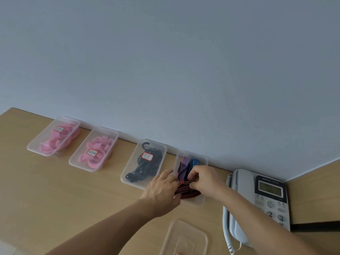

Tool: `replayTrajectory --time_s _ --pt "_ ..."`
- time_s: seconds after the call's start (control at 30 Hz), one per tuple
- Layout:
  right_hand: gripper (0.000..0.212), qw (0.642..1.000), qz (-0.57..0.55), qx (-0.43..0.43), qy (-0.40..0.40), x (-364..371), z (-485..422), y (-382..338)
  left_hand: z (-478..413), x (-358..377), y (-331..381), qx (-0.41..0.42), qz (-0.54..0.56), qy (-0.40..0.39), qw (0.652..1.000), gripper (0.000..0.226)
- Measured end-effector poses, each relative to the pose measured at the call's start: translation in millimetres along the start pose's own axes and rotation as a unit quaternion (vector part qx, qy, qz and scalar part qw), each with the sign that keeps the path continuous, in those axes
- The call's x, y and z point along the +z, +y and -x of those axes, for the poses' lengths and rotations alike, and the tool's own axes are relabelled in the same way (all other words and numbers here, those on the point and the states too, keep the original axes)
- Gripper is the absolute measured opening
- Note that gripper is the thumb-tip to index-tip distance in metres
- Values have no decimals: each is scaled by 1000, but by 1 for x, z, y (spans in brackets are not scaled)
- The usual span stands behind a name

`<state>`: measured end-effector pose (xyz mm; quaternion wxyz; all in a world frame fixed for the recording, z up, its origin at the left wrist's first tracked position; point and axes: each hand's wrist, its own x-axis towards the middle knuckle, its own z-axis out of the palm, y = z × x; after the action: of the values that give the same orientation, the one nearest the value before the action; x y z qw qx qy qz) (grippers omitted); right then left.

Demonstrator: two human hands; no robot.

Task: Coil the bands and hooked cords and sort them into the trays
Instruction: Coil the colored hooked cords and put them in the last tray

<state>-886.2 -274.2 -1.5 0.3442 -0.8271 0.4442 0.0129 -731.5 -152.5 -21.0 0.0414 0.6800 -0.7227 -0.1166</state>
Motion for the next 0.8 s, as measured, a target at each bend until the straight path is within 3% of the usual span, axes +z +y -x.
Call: replayTrajectory --time_s 0.13,0.27,0.37,0.5,0.6,0.8 --pt "23 998 -25 26 53 -2 6 6 -5 -3 0 -5 -7 3 1000 41" --pt "15 992 40 -50 113 3 14 8 -14 -6 6 -29 -19 33 999 37" --pt "19 979 99 -24 176 2 19 9 -24 -10 9 -47 -26 31 998 41" --pt "33 984 103 80 119 1 25 14 -36 -9 9 -78 -4 -12 997 44" --pt "39 983 123 75 116 2 27 16 -40 -8 7 -89 22 -29 995 45" --pt "28 989 58 130 46 4 14 7 -39 -7 2 -86 52 -36 994 42"
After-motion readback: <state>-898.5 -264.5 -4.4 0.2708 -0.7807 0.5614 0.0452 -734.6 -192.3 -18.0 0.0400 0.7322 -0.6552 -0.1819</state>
